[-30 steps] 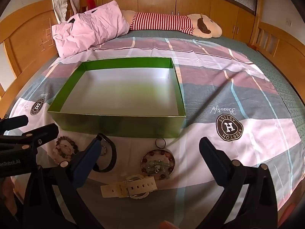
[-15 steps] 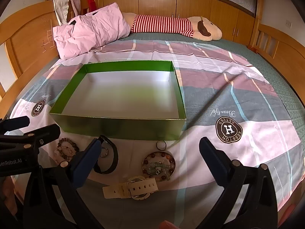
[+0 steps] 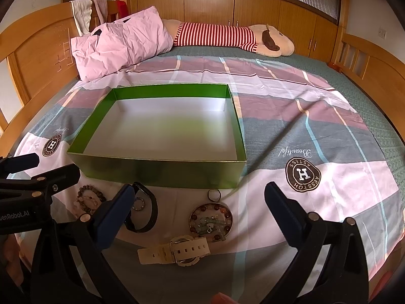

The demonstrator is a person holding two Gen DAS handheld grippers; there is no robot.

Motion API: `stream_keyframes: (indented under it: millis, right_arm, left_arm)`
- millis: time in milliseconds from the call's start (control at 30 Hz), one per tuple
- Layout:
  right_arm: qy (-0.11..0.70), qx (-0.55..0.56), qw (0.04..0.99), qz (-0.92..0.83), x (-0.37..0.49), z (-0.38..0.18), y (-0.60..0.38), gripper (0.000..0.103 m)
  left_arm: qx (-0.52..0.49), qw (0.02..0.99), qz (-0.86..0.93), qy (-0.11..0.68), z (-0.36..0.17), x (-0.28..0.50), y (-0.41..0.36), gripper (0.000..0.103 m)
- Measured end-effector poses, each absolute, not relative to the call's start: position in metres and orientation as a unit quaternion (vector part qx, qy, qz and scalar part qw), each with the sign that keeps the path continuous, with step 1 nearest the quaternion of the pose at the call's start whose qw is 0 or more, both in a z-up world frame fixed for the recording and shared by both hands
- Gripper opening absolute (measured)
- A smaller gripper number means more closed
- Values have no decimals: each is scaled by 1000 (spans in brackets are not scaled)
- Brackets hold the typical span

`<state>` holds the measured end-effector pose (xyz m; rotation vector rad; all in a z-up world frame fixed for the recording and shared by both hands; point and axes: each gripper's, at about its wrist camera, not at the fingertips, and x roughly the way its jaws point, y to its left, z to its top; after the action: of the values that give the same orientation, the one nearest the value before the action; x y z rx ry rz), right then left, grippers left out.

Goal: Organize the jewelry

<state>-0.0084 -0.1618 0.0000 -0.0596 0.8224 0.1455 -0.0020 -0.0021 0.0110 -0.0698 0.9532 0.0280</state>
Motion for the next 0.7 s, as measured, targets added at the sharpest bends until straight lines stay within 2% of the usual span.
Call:
stream_keyframes:
  millis: [700]
  right_arm:
    - [400, -30, 913, 70, -9, 0, -161, 102]
  left_arm:
    - [-35, 888, 13, 459, 9, -3, -1, 101]
